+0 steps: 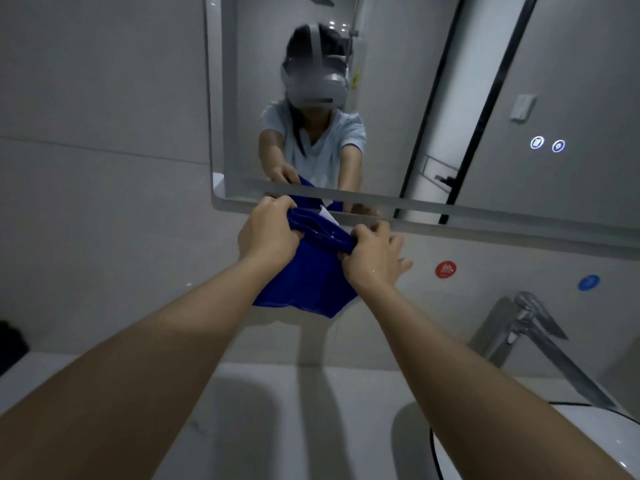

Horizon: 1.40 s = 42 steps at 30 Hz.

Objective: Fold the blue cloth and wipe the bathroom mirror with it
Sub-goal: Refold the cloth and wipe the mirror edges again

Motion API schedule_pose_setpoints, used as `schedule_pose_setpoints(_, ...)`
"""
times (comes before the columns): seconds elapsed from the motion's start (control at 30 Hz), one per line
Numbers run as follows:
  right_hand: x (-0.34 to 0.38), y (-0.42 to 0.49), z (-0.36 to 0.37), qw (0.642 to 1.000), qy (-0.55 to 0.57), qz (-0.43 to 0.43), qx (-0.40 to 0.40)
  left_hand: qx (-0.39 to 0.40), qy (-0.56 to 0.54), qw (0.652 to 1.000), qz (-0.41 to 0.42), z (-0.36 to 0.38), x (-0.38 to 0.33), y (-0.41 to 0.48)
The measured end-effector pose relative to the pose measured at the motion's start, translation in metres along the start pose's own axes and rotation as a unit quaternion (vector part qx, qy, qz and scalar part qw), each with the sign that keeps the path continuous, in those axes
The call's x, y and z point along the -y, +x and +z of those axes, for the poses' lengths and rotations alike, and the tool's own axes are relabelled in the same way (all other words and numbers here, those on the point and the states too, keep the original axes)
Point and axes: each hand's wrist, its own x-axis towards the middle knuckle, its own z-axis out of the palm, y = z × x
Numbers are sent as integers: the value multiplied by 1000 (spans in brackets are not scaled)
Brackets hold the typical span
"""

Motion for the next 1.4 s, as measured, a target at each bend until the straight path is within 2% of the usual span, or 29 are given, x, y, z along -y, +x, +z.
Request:
schedule_pose_setpoints(0.23,-37,-64,-28,991,20,-66,114,98,-47,994,-19,-23,4,-68)
schedule_pose_setpoints(0.37,-61,-104,-45,971,115,-67,201,141,-74,986,-48,-33,-1,-127)
schedule_pose_setpoints(0.6,-108,-188,-83,946,151,-87,273,157,-120,974,-113,-38,-22,-242)
schedule_pose_setpoints(0.77,-145,-252,-107,942,110,-107,299,187,-133,961,-154,-36,-34,-317)
schedule_pose_setpoints(0.9,-172,-287,-120,924,83,-93,362,234,-148,944,-178,-30,-40,-366)
schedule_pose_setpoints(1.07,-195,-311,-115,894,25,-89,438,294,-150,908,-257,-17,-32,-399)
schedule_pose_setpoints(1.27,-204,-319,-66,889,-50,-126,438,296,-86,912,-271,17,1,-410)
schedule_pose_setpoints(1.4,-205,-311,-23,902,-70,-123,408,286,-63,915,-277,40,32,-404)
